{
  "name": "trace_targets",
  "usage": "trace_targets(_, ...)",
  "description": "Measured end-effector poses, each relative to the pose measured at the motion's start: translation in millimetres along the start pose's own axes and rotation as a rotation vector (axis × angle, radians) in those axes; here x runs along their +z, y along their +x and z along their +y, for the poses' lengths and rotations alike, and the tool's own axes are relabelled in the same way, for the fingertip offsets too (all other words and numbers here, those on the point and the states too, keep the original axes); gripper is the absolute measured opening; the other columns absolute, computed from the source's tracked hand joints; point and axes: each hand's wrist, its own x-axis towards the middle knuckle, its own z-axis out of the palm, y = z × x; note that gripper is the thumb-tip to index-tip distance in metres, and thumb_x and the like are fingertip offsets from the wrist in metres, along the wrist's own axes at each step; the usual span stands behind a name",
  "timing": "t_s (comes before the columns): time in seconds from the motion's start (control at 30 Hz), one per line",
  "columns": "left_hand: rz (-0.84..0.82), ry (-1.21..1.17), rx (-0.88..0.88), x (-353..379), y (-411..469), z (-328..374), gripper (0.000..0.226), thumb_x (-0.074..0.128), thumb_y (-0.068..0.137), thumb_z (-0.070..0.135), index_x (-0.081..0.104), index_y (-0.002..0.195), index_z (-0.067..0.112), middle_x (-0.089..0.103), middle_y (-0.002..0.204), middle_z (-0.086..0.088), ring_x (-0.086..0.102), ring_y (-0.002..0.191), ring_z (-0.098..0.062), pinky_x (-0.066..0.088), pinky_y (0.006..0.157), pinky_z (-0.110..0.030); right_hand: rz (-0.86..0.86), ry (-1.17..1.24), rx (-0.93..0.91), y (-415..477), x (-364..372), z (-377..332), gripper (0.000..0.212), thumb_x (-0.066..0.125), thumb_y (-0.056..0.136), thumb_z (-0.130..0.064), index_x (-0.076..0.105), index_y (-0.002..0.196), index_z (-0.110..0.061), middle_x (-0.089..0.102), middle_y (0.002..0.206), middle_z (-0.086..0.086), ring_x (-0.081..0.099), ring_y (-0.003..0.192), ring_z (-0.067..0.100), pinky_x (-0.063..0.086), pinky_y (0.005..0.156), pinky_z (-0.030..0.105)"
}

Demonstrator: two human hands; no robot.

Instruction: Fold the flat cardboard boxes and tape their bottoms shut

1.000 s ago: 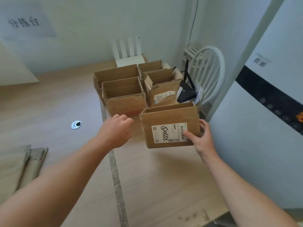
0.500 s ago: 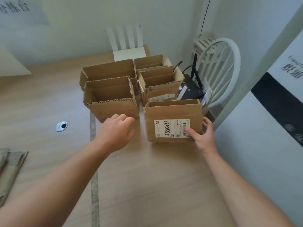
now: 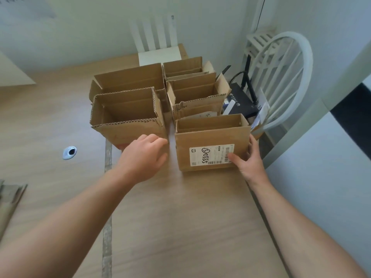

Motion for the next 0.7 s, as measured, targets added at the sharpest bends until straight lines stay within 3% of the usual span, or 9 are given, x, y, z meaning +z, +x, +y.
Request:
trace_targets(0.13, -0.019, -0.013, -0.005, 3.6, 1.4, 0.2, 0.032, 0.058, 0.094, 0.032, 0.061, 0.124, 0.021, 0.061, 0.121, 0.0, 0.053, 0.107, -0.026, 0.049, 0.085, -0.039, -0.063, 0.039, 0.043, -0.7, 4.0, 5.5, 0.097, 0.089, 0.068, -0.026, 0.034, 0.147, -0.035, 0.058, 0.131, -0.011, 0.058, 0.119, 0.005, 0.051, 0.103, 0.039)
trace_targets(0.3, -0.028, -0.004, -0.035, 4.3, 3.7, -2.3, 0.036, 0.058, 0.094, 0.035, 0.06, 0.128, 0.023, 0.06, 0.124, 0.001, 0.052, 0.111, -0.025, 0.05, 0.087, -0.041, -0.061, 0.029, 0.031, 4.2, 13.3, 4.7, 0.084, 0.086, 0.075, -0.02, 0.038, 0.142, -0.035, 0.061, 0.124, -0.017, 0.059, 0.109, -0.009, 0.05, 0.094, 0.022)
trace_targets(0.5, -0.03, 0.031, -0.042, 6.3, 7.6, -11.1, 0.038, 0.064, 0.091, 0.032, 0.063, 0.126, 0.019, 0.063, 0.121, -0.002, 0.056, 0.107, -0.029, 0.051, 0.087, -0.042, 0.017, 0.009, 0.044, 21.8, 17.2, 2.7, 0.077, 0.087, 0.074, -0.028, 0.043, 0.137, -0.034, 0.064, 0.124, -0.013, 0.061, 0.115, 0.004, 0.05, 0.103, 0.042)
trace_targets(0.63, -0.04, 0.074, -0.026, 5.3, 11.0, -13.5, 0.038, 0.064, 0.09, 0.033, 0.063, 0.125, 0.018, 0.064, 0.119, -0.003, 0.057, 0.104, -0.031, 0.051, 0.084, -0.041, 0.009, -0.018, 0.059, 35.2, 15.4, -2.3, 0.085, 0.089, 0.066, -0.044, 0.041, 0.136, -0.038, 0.062, 0.13, -0.009, 0.059, 0.122, 0.013, 0.049, 0.104, 0.049)
trace_targets(0.7, -0.05, 0.097, -0.026, 4.1, 12.5, -14.5, 0.038, 0.063, 0.091, 0.034, 0.063, 0.125, 0.019, 0.064, 0.119, -0.004, 0.056, 0.104, -0.031, 0.05, 0.084, -0.04, 0.012, -0.04, 0.073, 38.2, 14.5, -4.7, 0.081, 0.088, 0.07, -0.04, 0.041, 0.136, -0.04, 0.06, 0.134, -0.009, 0.055, 0.126, 0.014, 0.048, 0.106, 0.05)
